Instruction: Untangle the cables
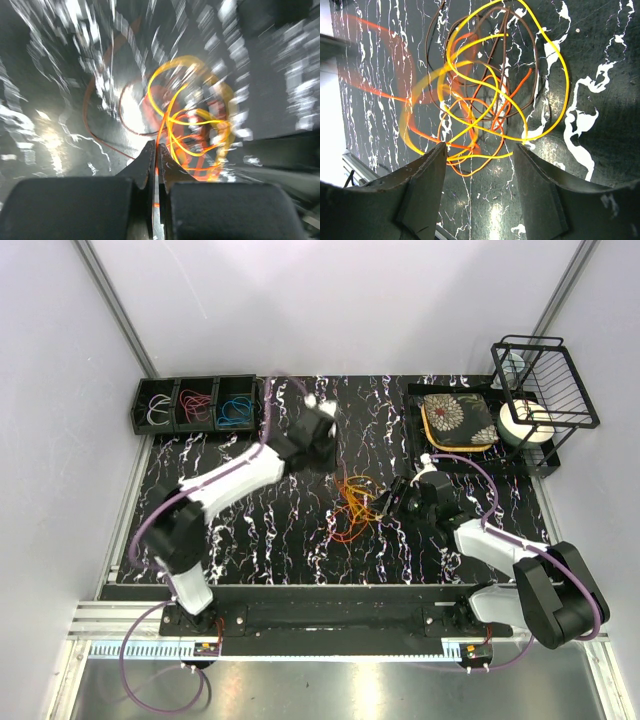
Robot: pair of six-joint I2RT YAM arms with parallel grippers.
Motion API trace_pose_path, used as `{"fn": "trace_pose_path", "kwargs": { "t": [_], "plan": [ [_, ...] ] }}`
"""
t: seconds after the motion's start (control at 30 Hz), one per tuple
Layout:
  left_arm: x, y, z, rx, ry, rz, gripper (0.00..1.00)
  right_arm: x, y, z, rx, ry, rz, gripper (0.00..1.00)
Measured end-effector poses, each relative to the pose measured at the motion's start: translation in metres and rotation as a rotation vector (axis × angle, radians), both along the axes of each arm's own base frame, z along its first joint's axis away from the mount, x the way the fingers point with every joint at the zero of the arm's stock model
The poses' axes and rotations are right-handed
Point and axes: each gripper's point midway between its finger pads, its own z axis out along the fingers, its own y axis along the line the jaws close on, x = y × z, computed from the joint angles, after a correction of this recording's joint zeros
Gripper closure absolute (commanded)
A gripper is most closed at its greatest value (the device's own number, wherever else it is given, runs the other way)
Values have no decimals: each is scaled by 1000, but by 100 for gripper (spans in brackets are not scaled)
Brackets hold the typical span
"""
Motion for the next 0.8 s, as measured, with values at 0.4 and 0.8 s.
{"fn": "trace_pose_path", "kwargs": {
  "t": [0.4, 0.8],
  "plan": [
    [-37, 55, 367, -304, -726, -20, 100, 0, 0, 1, 2, -4, -1, 38],
    [-77, 60, 140, -61, -322, -200, 100, -19, 4, 88, 121, -192, 58, 30]
  ]
}}
